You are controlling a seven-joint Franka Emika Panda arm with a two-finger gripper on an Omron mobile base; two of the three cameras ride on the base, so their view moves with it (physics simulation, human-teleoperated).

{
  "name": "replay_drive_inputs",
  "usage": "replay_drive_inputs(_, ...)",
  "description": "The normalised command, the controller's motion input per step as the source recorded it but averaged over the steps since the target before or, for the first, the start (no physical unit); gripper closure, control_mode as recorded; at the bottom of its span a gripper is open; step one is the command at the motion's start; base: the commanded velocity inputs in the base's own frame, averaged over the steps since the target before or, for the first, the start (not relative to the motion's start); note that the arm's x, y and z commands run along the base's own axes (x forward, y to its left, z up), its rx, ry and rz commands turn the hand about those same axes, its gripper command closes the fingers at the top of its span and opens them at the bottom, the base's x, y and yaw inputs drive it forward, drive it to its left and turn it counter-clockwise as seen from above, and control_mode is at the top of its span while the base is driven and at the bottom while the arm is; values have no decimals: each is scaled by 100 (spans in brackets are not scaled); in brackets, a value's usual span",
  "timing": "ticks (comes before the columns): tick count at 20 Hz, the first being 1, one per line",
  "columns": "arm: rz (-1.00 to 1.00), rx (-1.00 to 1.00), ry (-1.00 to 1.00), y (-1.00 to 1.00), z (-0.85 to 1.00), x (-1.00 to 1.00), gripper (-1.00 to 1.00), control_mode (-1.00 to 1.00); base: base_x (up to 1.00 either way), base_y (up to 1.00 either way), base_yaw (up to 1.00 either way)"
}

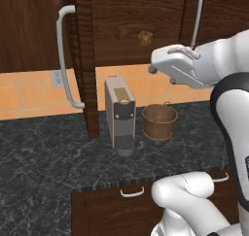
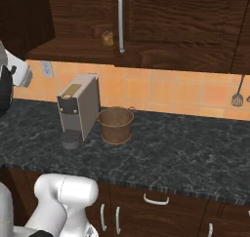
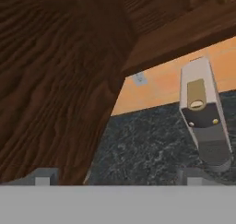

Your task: Open the cabinet, pick up the bread from the cabinet and place it in the basket. Then move the basket to the dining counter.

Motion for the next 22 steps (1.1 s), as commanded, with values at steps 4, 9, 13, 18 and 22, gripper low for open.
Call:
replay_drive_inputs(4, -8, -22, -19, -100, 18, -1, -100, -100, 0, 0, 0)
replay_drive_inputs(9, -7, -23, -24, -100, 1, 13, -100, -100, 0, 0, 0)
replay_drive_inputs(13, -15, -13, -8, -100, 16, 33, -100, -100, 0, 0, 0)
replay_drive_inputs(18, -14, 0, 14, -81, 53, 54, -100, -100, 0, 0, 0)
replay_drive_inputs(22, -16, 0, 6, -5, 17, 100, -100, -100, 0, 0, 0)
